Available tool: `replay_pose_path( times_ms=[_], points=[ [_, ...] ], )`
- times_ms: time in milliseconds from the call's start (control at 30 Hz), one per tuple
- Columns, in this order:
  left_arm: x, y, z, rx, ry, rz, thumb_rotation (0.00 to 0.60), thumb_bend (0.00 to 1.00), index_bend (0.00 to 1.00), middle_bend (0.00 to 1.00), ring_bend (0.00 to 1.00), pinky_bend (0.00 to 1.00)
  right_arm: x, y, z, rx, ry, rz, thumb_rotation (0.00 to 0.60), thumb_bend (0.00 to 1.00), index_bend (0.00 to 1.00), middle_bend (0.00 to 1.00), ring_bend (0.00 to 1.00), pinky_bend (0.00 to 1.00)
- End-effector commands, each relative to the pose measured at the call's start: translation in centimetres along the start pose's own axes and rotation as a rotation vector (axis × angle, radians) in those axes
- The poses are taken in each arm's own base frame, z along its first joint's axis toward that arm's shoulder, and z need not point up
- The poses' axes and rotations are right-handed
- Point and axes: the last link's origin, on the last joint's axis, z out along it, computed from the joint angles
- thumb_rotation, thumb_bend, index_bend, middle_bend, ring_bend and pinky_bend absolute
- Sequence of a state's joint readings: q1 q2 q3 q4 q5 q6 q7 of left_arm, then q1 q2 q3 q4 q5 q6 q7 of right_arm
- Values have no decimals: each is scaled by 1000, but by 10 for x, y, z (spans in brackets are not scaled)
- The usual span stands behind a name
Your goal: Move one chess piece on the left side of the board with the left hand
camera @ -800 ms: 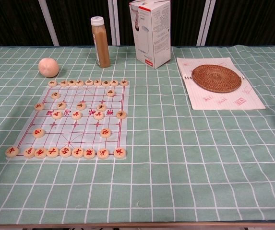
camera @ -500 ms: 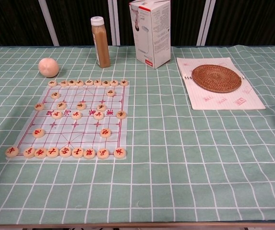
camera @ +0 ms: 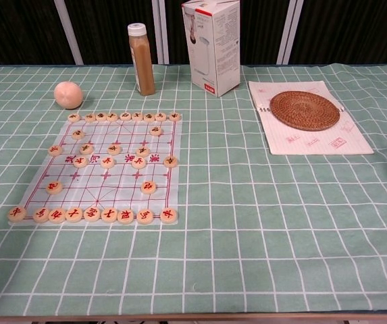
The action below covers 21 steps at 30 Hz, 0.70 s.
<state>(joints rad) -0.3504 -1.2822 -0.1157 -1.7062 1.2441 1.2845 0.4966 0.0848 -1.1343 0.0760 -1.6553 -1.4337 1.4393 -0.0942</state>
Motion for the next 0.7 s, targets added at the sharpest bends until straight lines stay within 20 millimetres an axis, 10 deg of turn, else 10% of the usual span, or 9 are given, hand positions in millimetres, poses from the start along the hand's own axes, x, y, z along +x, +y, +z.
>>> replay_pose_path(
  times_ms=[33,700],
  points=[
    [-1,24,25,-41,-53,23,600,154,351,1000,962,948,0,1,1,-3,-1,2,600,345,0,0,0,0],
    [-37,79,85,-58,-194,155,600,253,410,1000,978,959,0,2,1,-16,-14,24,600,344,0,0,0,0]
  ],
)
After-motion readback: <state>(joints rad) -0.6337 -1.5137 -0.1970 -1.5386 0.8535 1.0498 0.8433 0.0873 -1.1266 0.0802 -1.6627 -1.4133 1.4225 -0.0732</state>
